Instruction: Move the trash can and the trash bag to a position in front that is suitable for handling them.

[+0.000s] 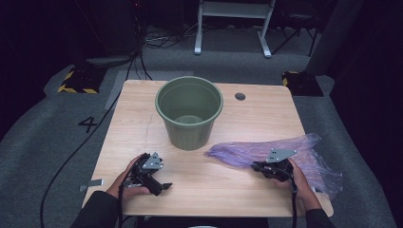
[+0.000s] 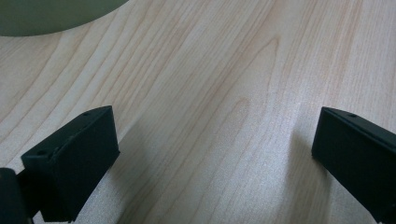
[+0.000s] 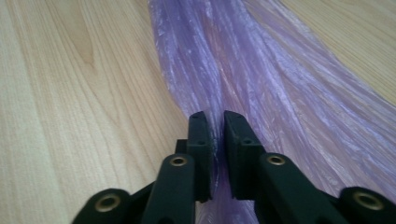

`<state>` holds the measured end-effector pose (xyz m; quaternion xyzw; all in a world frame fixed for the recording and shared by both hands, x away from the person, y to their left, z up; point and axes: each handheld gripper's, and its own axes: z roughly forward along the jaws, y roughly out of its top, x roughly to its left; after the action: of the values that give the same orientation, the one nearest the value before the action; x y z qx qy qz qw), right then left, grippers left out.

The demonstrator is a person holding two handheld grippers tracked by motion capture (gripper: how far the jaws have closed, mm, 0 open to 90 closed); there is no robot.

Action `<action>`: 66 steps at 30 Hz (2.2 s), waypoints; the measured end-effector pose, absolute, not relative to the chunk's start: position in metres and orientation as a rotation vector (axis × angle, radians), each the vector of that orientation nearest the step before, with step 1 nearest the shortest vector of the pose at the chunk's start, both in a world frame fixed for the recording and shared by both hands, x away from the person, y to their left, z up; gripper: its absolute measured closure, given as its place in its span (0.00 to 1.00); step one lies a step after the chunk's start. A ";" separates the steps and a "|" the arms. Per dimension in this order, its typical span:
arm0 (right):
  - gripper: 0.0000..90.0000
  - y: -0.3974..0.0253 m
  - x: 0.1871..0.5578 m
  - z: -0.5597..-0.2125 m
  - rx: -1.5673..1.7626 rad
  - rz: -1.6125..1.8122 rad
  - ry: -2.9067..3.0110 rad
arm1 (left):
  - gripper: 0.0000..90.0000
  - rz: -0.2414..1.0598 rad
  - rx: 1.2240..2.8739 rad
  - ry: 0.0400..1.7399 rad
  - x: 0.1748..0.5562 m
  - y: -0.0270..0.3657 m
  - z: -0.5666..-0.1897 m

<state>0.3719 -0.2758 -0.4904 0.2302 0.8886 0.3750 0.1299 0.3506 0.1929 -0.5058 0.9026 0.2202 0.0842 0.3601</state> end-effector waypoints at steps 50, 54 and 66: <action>0.99 -0.263 0.417 -0.502 0.958 1.125 2.390 | 0.00 0.279 2.289 0.734 0.368 0.209 -0.506; 1.00 -0.265 0.417 -0.498 0.945 1.125 2.372 | 0.00 0.283 2.287 0.742 0.369 0.211 -0.506; 1.00 -0.275 0.401 -0.473 0.894 1.246 2.259 | 0.00 0.293 2.283 0.765 0.367 0.212 -0.505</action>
<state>0.4010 -0.2750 -0.4733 0.3205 0.8099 0.4467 0.2044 0.3667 0.2125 -0.5054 0.8816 0.2956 0.1129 0.3502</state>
